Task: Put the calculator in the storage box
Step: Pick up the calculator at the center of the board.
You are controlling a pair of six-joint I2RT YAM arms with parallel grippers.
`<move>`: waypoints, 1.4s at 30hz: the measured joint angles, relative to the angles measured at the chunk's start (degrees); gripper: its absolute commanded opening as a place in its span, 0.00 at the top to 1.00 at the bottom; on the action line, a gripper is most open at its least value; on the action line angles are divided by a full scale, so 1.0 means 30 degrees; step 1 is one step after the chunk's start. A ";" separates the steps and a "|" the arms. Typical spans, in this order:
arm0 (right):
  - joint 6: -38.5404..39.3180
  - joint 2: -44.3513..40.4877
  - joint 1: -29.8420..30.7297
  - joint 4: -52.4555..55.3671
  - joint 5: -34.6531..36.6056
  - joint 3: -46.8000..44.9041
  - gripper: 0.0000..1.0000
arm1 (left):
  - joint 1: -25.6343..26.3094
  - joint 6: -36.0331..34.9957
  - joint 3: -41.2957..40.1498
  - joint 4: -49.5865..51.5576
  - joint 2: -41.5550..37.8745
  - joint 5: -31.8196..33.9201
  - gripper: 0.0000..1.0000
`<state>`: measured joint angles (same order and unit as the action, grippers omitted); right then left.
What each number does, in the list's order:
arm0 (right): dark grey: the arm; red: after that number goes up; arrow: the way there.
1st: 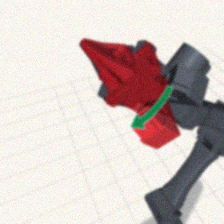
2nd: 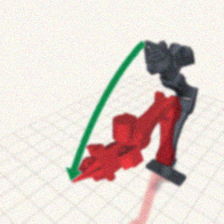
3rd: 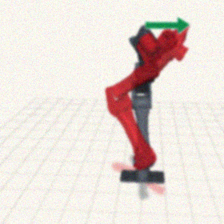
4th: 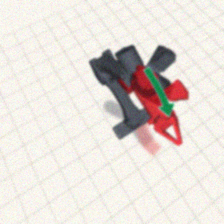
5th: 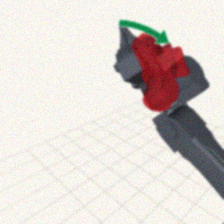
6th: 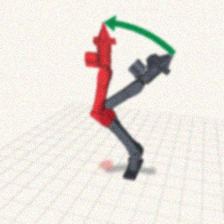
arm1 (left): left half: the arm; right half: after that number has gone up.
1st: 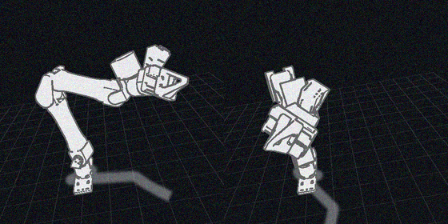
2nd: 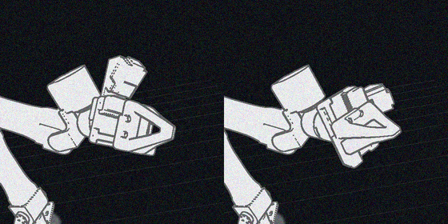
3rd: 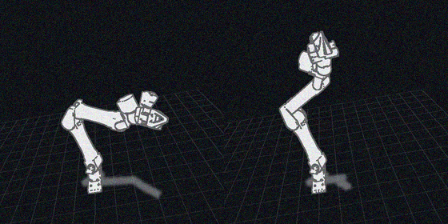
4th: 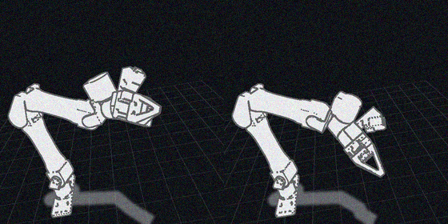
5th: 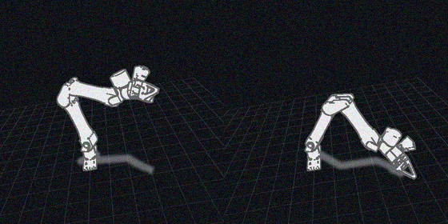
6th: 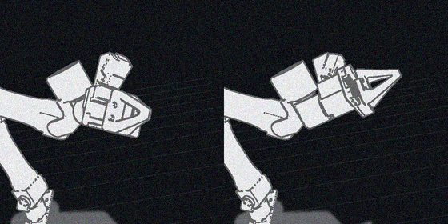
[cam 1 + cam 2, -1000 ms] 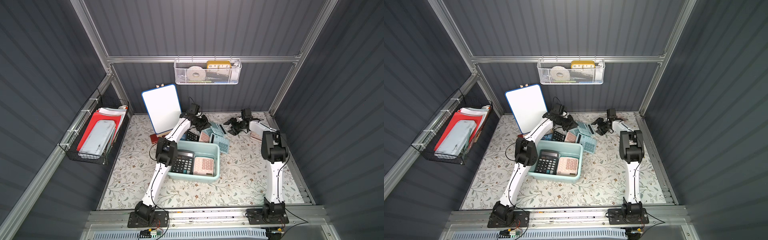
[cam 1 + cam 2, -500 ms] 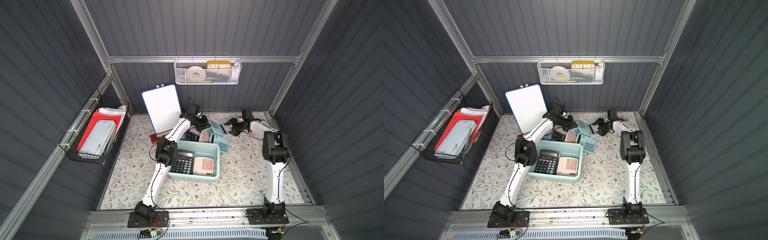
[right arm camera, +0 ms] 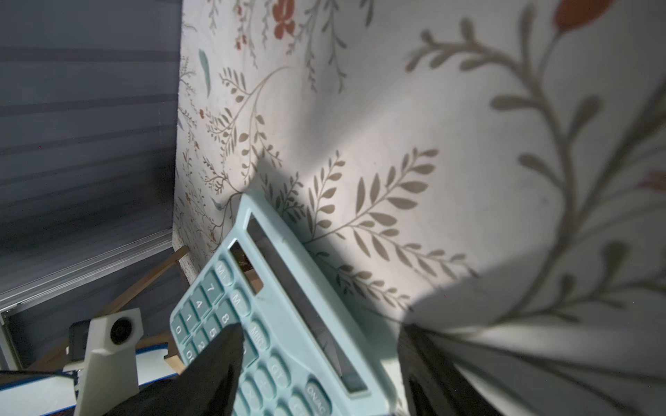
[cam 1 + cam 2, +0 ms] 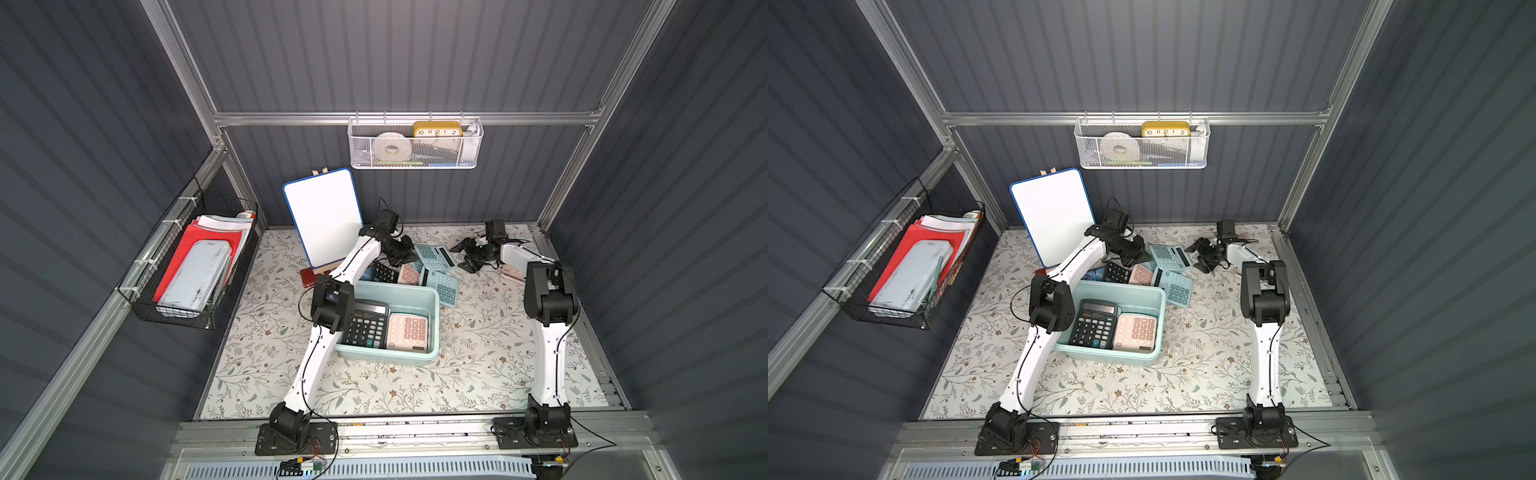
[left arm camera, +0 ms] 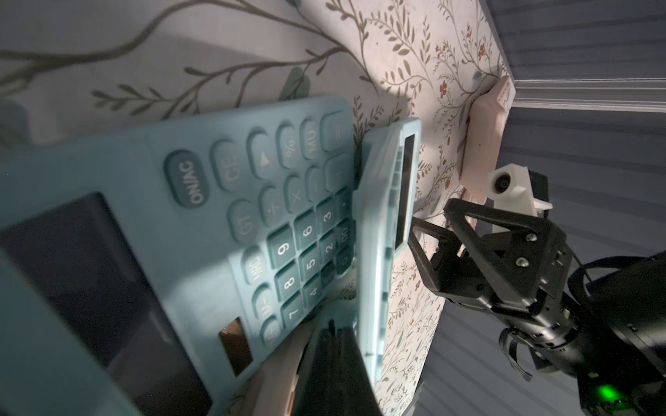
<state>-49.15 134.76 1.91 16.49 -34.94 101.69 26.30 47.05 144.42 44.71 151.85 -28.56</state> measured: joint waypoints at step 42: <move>-0.0350 0.1027 0.1071 -0.0561 -0.1508 0.0984 0.55 | -0.0262 0.0998 -0.0189 -0.1326 0.0146 -0.0823 0.56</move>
<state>-50.19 137.84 5.13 14.81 -39.46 104.64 25.52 50.04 143.85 40.73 152.29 -31.03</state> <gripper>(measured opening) 0.493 0.463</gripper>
